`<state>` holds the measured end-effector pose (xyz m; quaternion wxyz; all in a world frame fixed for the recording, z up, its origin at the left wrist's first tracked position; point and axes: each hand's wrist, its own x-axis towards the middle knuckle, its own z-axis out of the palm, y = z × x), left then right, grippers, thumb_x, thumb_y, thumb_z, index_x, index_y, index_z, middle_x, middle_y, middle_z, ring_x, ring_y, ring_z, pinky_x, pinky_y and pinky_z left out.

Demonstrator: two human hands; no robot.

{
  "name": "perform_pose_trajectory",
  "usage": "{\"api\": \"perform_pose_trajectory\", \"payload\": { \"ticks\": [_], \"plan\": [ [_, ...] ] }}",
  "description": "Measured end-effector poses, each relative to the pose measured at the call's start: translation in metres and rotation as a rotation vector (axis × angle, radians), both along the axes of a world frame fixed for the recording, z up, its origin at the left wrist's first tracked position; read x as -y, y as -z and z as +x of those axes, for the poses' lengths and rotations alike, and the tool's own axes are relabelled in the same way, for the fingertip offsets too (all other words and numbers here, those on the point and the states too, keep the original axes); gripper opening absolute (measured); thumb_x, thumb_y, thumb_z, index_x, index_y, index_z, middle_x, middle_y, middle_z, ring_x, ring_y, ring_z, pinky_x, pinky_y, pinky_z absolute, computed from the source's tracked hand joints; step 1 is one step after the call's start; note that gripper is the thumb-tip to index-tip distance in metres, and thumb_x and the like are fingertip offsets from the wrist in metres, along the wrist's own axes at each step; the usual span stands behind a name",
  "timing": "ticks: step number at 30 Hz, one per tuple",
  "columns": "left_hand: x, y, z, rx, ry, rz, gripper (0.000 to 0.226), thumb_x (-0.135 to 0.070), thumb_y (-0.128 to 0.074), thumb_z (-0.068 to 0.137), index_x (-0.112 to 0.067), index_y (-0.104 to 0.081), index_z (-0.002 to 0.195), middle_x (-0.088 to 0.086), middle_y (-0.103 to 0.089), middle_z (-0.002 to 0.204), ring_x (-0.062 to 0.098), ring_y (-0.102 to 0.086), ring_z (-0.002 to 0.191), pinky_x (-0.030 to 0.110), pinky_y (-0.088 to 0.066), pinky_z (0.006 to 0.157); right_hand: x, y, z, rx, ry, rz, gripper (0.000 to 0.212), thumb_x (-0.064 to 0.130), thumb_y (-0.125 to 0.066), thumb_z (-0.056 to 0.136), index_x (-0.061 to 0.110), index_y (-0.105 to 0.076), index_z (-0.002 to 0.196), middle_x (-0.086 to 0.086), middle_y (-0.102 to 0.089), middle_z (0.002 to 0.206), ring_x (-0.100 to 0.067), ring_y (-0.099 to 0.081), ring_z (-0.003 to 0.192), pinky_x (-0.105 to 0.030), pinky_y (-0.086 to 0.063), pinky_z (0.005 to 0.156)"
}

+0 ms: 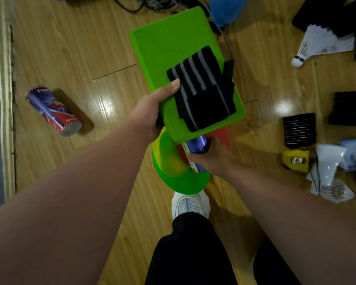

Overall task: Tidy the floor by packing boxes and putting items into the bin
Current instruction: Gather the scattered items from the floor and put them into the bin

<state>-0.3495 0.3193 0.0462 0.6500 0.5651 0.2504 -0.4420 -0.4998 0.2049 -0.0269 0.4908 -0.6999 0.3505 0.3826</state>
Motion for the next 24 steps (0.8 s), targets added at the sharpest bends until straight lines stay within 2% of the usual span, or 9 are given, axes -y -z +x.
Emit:
{"api": "perform_pose_trajectory", "payload": {
  "ticks": [4, 6, 7, 9, 11, 15, 19, 21, 24],
  "plan": [
    [0.004, -0.019, 0.001, 0.005, -0.049, -0.028, 0.048, -0.03, -0.068, 0.078, -0.013, -0.063, 0.123, 0.009, -0.071, 0.117, 0.026, -0.067, 0.109, 0.04, -0.056, 0.089, 0.028, -0.022, -0.017, 0.088, 0.178, 0.032, 0.044, 0.042, -0.08, 0.073, 0.018, -0.061, 0.104, -0.001, -0.066, 0.092, -0.014, -0.066, 0.079, -0.027, -0.049, 0.06],
    [0.005, -0.03, 0.002, 0.012, -0.076, -0.05, 0.044, -0.03, -0.066, 0.081, -0.015, -0.062, 0.122, 0.007, -0.071, 0.117, 0.025, -0.067, 0.109, 0.037, -0.057, 0.084, 0.047, -0.036, -0.028, 0.094, 0.304, 0.086, 0.03, 0.044, -0.079, 0.073, 0.034, -0.062, 0.095, 0.01, -0.07, 0.091, -0.003, -0.068, 0.075, -0.021, -0.052, 0.061],
    [0.004, -0.035, 0.004, 0.016, -0.091, -0.054, 0.042, -0.031, -0.065, 0.083, -0.016, -0.062, 0.122, 0.007, -0.071, 0.118, 0.024, -0.067, 0.109, 0.036, -0.058, 0.082, 0.056, -0.042, -0.031, 0.081, 0.358, 0.097, 0.03, 0.047, -0.078, 0.072, 0.035, -0.063, 0.096, 0.011, -0.071, 0.094, -0.003, -0.069, 0.079, -0.024, -0.055, 0.067],
    [0.003, -0.042, 0.007, 0.023, -0.131, -0.04, 0.036, -0.03, -0.065, 0.087, -0.017, -0.063, 0.12, 0.005, -0.071, 0.117, 0.023, -0.067, 0.109, 0.034, -0.058, 0.08, 0.071, -0.046, -0.035, 0.045, 0.449, 0.119, 0.042, 0.05, -0.078, 0.07, 0.03, -0.067, 0.104, 0.007, -0.073, 0.102, -0.011, -0.071, 0.089, -0.036, -0.057, 0.082],
    [0.001, -0.044, 0.013, 0.032, -0.16, -0.025, 0.032, -0.029, -0.062, 0.09, -0.017, -0.064, 0.12, 0.005, -0.071, 0.116, 0.022, -0.067, 0.109, 0.034, -0.058, 0.08, 0.079, -0.045, -0.033, -0.005, 0.52, 0.167, 0.056, 0.05, -0.08, 0.068, 0.022, -0.067, 0.116, 0.002, -0.073, 0.108, -0.017, -0.071, 0.095, -0.04, -0.056, 0.088],
    [0.0, -0.037, 0.019, 0.034, -0.168, -0.011, 0.035, -0.028, -0.063, 0.09, -0.016, -0.063, 0.122, 0.006, -0.071, 0.118, 0.024, -0.067, 0.109, 0.038, -0.057, 0.085, 0.073, -0.03, -0.018, -0.026, 0.508, 0.253, 0.05, 0.045, -0.081, 0.071, 0.021, -0.068, 0.113, -0.003, -0.073, 0.111, -0.015, -0.072, 0.091, -0.029, -0.057, 0.078],
    [0.002, -0.021, 0.021, 0.017, -0.226, -0.046, 0.031, -0.026, -0.064, 0.088, -0.015, -0.065, 0.117, 0.008, -0.071, 0.115, 0.026, -0.068, 0.108, 0.042, -0.057, 0.086, 0.052, -0.005, -0.004, -0.064, 0.379, 0.154, 0.09, 0.062, -0.084, 0.047, 0.016, -0.062, 0.121, -0.012, -0.055, 0.127, -0.028, -0.062, 0.108, -0.042, -0.055, 0.09],
    [0.001, -0.013, 0.021, 0.007, -0.258, -0.073, 0.03, -0.026, -0.066, 0.086, -0.014, -0.067, 0.113, 0.01, -0.072, 0.114, 0.028, -0.068, 0.107, 0.045, -0.057, 0.086, 0.045, 0.005, -0.002, -0.069, 0.285, 0.064, 0.101, 0.069, -0.082, 0.042, 0.016, -0.057, 0.124, -0.006, -0.042, 0.128, -0.025, -0.054, 0.11, -0.039, -0.054, 0.085],
    [-0.004, -0.003, 0.02, 0.003, -0.263, -0.073, 0.028, -0.025, -0.066, 0.085, -0.015, -0.067, 0.111, 0.01, -0.072, 0.114, 0.028, -0.068, 0.107, 0.047, -0.056, 0.088, 0.039, 0.012, 0.001, -0.053, 0.17, -0.045, 0.114, 0.079, -0.076, 0.032, 0.02, -0.049, 0.126, 0.0, -0.031, 0.12, -0.018, -0.039, 0.107, -0.035, -0.044, 0.083]
  ]
}}
